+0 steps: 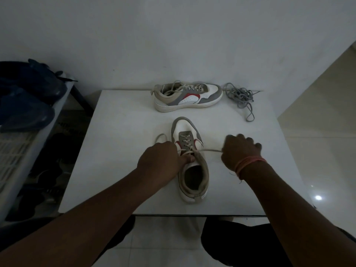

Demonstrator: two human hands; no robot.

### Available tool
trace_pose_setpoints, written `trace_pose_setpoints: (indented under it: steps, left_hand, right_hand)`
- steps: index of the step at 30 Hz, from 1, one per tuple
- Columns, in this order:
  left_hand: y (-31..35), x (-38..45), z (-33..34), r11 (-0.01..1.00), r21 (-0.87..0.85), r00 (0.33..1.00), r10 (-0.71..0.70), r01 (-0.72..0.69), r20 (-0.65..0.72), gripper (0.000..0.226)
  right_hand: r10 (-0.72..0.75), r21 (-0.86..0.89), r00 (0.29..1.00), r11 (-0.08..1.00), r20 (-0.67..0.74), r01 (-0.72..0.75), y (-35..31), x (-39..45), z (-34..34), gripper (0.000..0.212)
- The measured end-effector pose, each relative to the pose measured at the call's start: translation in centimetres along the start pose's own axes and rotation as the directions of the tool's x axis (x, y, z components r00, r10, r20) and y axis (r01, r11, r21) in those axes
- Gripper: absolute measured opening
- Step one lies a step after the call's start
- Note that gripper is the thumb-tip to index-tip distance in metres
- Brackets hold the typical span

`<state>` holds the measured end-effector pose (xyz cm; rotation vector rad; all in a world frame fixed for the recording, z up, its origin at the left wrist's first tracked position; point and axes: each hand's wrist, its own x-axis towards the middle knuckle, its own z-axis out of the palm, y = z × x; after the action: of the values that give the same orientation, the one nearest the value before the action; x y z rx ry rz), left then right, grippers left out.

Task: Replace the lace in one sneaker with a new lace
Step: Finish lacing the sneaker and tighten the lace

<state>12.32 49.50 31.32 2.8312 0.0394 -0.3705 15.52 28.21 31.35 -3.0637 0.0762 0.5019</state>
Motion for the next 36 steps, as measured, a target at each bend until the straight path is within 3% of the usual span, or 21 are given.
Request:
trace_pose_setpoints:
  steps: [1, 3, 4, 6, 8, 10, 12, 14, 16, 18, 21, 23, 26, 28, 30, 33, 36]
  left_hand:
    - [0.1, 0.1, 0.2, 0.999, -0.031, 1.0, 0.014, -0.013, 0.012, 0.059]
    - [0.1, 0.2, 0.4, 0.996, -0.083, 1.0, 0.013, -0.011, 0.025, 0.055]
    - [0.0, 0.2, 0.4, 0.995, -0.1, 1.0, 0.006, -0.004, 0.021, 0.053]
    - [-0.2, 0.1, 0.4, 0.995, -0.1, 1.0, 0.001, -0.001, 0.004, 0.055]
    - [-0.2, -0.1, 0.5, 0.998, -0.057, 1.0, 0.013, -0.013, -0.013, 0.059]
    - [0.1, -0.4, 0.2, 1.0, -0.004, 1.0, 0.006, -0.006, -0.003, 0.063]
    - [0.4, -0.5, -0.3, 1.0, 0.003, 0.999, -0.009, 0.009, 0.044, 0.062]
    - [0.8, -0.6, -0.8, 1.0, -0.015, 0.998, 0.0, 0.001, 0.068, 0.06]
    - [0.8, -0.7, -0.8, 0.999, -0.031, 0.997, 0.015, -0.013, 0.077, 0.058]
    - [0.7, -0.8, -0.6, 0.999, -0.037, 0.995, 0.035, -0.032, 0.095, 0.058]
    - [0.4, -0.7, -0.3, 0.999, -0.022, 0.994, 0.035, -0.033, 0.108, 0.058]
    - [0.4, -0.7, -0.4, 0.999, -0.025, 0.992, 0.037, -0.034, 0.117, 0.056]
    - [0.6, -0.9, -0.9, 0.999, -0.034, 0.99, 0.044, -0.04, 0.132, 0.054]
    - [0.8, -0.9, -1.1, 0.998, -0.046, 0.991, 0.039, -0.033, 0.132, 0.051]
    - [1.0, -1.0, -1.3, 0.997, -0.08, 0.994, 0.032, -0.024, 0.103, 0.044]
    - [1.0, -0.8, -0.8, 0.986, -0.16, 0.998, 0.044, -0.035, 0.048, 0.035]
    - [0.9, -0.4, -1.5, 0.966, -0.259, 0.992, 0.02, 0.013, 0.124, 0.031]
  right_hand:
    - [-0.11, 0.157, 0.994, 0.982, 0.005, 0.108, -0.4, 0.0, -0.2, 0.021]
    - [-0.328, 0.454, 0.944, 0.847, 0.035, 0.277, -1.7, 0.0, -0.8, 0.016]
    - [-0.399, 0.494, 0.916, 0.804, 0.036, 0.331, -2.4, 0.0, -0.9, 0.014]
    - [-0.431, 0.407, 0.902, 0.828, 0.019, 0.386, -3.1, -0.2, -0.5, 0.008]
    - [-0.348, 0.205, 0.937, 0.919, 0.023, 0.336, -2.6, -0.1, 0.4, 0.008]
    - [-0.126, -0.063, 0.992, 0.99, -0.031, 0.124, -1.0, 0.2, 0.6, 0.023]
    - [0.103, -0.121, 0.992, 0.986, -0.079, -0.112, 0.8, 0.4, 0.2, 0.031]
    - [0.149, -0.051, 0.988, 0.987, -0.035, -0.151, 2.0, 0.9, -0.2, 0.03]
    - [-0.013, 0.166, 1.0, 0.986, 0.028, 0.008, 1.7, 1.2, -0.7, 0.023]
    - [-0.253, 0.437, 0.967, 0.875, 0.044, 0.209, 0.0, 0.8, -1.1, 0.015]
    - [-0.433, 0.461, 0.901, 0.808, 0.041, 0.367, -2.3, 0.1, -0.8, 0.008]
    - [-0.307, 0.339, 0.952, 0.896, 0.003, 0.288, -2.1, 0.5, -0.2, 0.011]
    - [0.038, 0.095, 0.998, 0.995, -0.05, -0.034, 0.2, 1.1, 0.0, 0.024]
    - [0.081, -0.015, 0.997, 0.997, -0.018, -0.081, 0.8, 0.9, 0.0, 0.026]
    - [-0.067, 0.003, 0.998, 0.998, 0.01, 0.067, 0.1, 0.5, 0.0, 0.023]
    - [-0.285, 0.321, 0.956, 0.914, 0.074, 0.247, -1.3, -0.4, -1.1, 0.038]
    - [-0.422, 0.306, 0.905, 0.868, 0.043, 0.391, -1.7, -0.1, -1.1, 0.016]
